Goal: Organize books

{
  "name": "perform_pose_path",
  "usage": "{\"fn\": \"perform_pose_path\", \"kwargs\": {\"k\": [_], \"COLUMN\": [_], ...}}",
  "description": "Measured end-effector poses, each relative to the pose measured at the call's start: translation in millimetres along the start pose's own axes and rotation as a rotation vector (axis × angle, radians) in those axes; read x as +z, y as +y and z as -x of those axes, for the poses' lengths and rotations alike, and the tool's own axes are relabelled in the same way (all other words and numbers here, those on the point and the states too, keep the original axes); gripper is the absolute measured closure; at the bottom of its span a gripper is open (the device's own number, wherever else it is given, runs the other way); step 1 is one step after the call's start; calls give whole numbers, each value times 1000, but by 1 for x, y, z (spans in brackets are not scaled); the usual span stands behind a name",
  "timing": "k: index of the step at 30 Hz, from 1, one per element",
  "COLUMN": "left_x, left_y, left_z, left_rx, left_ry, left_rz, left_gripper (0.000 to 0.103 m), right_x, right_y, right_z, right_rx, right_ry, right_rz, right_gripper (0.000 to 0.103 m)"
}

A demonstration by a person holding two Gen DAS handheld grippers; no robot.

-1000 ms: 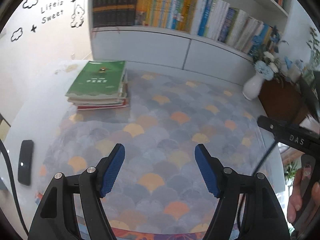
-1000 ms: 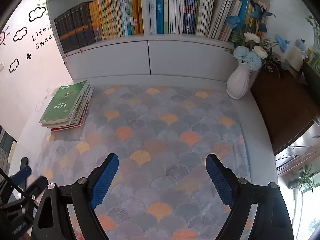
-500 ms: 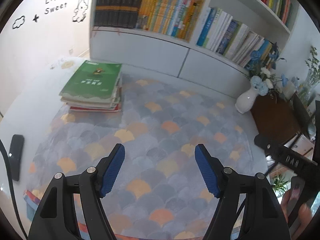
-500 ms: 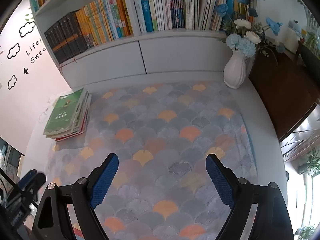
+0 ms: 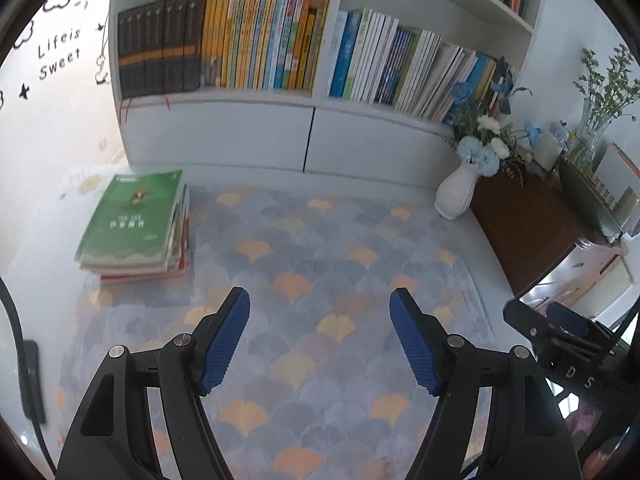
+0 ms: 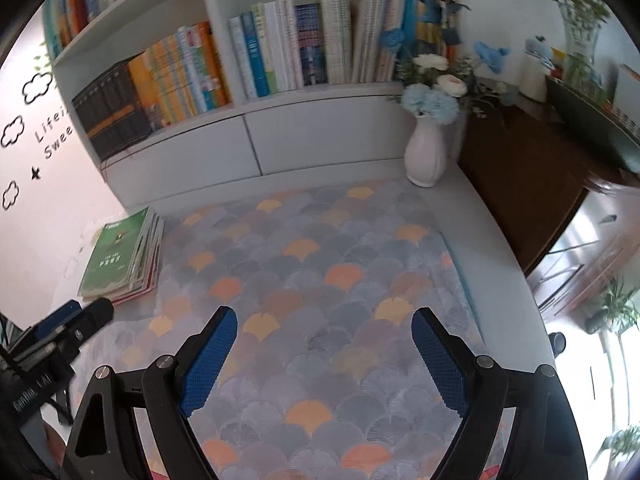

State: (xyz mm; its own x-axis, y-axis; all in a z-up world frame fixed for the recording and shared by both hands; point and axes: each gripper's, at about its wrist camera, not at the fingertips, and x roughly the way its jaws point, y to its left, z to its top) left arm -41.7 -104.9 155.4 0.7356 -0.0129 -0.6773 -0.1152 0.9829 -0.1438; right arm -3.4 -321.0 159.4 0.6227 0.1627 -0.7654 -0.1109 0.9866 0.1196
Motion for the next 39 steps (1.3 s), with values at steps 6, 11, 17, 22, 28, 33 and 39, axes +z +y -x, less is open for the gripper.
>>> {"fn": "perform_pose_path", "kwargs": {"k": [6, 11, 17, 22, 28, 33, 39], "left_x": [1, -4, -15, -23, -26, -23, -22], "left_y": [-8, -14, 7, 20, 28, 28, 19], "left_z": [-7, -10, -20, -19, -17, -18, -19], "left_rx": [-10, 6, 62, 109, 114, 113, 88], "left_ry": [16, 27, 72, 75, 72, 62, 60], "left_rz": [-43, -53, 7, 17, 23, 17, 1], "left_gripper": [32, 32, 30, 30, 30, 30, 30], "right_x": [0, -3, -5, -7, -13, -12, -13], "right_y": [-5, -3, 6, 27, 53, 59, 52], "right_z": [7, 10, 9, 8, 11, 12, 9], "right_rx": [-31, -15, 11, 37, 89, 81, 72], "right_ry": [-18, -28, -31, -25, -48, -40, -27], "right_rz": [-7, -7, 0, 45, 88, 112, 103], "right_gripper": [16, 16, 16, 16, 16, 16, 15]}}
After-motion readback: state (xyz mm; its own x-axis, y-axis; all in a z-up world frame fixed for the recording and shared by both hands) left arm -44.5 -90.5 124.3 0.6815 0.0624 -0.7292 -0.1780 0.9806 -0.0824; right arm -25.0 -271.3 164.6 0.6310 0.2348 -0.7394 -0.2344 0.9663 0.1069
